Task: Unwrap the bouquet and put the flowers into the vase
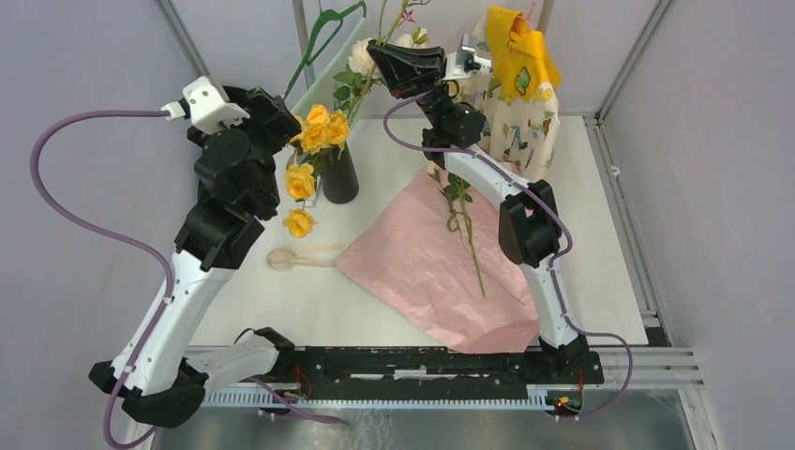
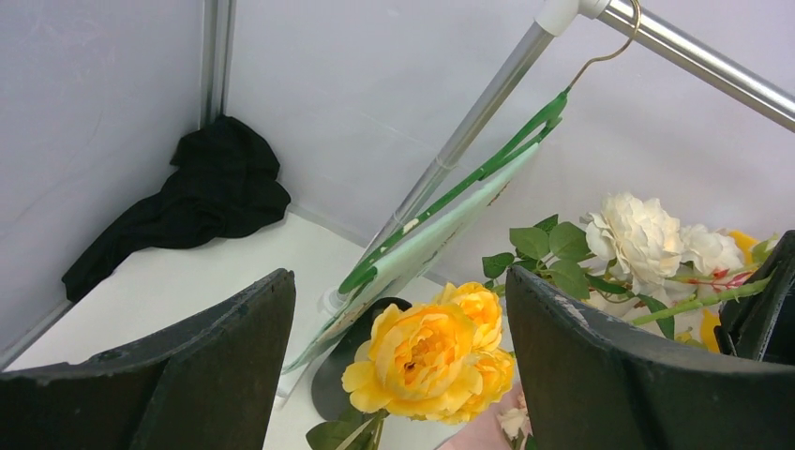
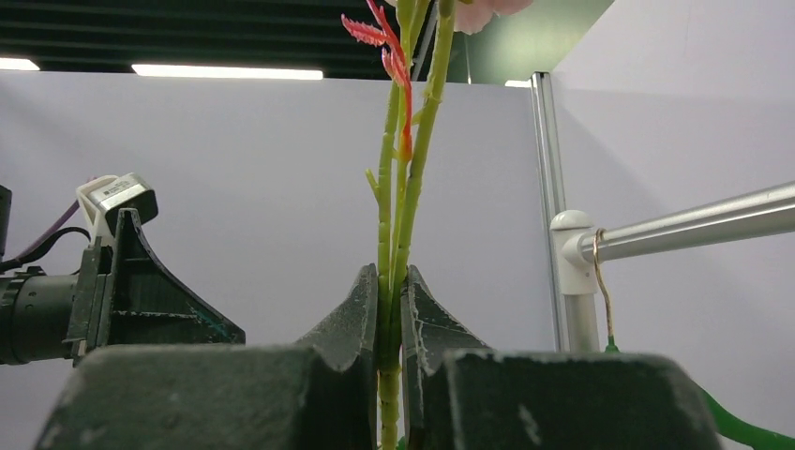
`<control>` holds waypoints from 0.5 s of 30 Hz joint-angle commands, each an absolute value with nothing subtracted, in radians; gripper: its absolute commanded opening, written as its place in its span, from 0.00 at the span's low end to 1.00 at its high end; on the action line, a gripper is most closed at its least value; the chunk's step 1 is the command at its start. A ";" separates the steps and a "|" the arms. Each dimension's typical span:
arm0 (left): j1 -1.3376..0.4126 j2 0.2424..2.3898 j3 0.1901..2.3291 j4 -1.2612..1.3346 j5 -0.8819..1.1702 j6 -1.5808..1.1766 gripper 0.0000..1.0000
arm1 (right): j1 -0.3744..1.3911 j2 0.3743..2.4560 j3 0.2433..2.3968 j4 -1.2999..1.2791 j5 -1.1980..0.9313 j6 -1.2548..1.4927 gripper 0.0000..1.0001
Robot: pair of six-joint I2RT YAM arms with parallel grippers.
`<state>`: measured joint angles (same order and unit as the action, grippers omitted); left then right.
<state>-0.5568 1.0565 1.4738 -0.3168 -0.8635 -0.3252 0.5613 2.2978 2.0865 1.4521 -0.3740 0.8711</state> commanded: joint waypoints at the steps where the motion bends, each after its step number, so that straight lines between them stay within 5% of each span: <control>1: -0.557 1.042 1.492 -0.273 -0.908 -0.264 0.88 | 0.578 2.327 2.176 1.471 -0.331 0.818 0.00; 15: -0.559 1.031 1.462 -0.265 -0.914 -0.260 0.88 | 0.605 2.301 2.143 1.394 -0.286 0.549 0.00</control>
